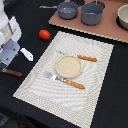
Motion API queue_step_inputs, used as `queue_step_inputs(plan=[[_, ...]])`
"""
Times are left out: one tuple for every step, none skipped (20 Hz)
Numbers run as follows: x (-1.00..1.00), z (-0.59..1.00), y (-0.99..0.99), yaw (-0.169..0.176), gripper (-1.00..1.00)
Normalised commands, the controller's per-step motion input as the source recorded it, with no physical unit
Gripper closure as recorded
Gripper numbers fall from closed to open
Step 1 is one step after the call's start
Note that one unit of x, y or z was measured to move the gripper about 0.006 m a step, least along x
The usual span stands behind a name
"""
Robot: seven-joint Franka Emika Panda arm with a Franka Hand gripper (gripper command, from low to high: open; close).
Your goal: Place the fish, sausage, and tomato into the frying pan.
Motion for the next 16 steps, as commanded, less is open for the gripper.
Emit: queue_step_inputs(plan=[[0.06, -0.38, -0.11, 0.0, -1.0], [0.07, -0.37, -0.11, 0.0, -1.0], [0.08, -0.36, -0.1, 0.0, -1.0], [0.09, -0.35, -0.09, 0.0, -1.0], [0.1, -0.33, -0.08, 0.0, -1.0], [0.1, -0.32, -0.08, 0.0, -1.0], [0.11, -0.33, -0.1, 0.0, -1.0], [0.11, -0.32, -0.11, 0.0, -1.0], [0.15, -0.3, -0.1, 0.0, -1.0], [0.17, -0.3, -0.1, 0.0, -1.0], [0.11, -0.33, -0.11, 0.0, -1.0], [0.05, -0.35, -0.12, 0.0, -1.0], [0.04, -0.33, -0.14, 0.0, -1.0], [0.04, -0.33, -0.12, 0.0, -1.0], [0.03, -0.32, -0.11, 0.0, -1.0], [0.05, -0.31, -0.09, 0.0, -1.0]])
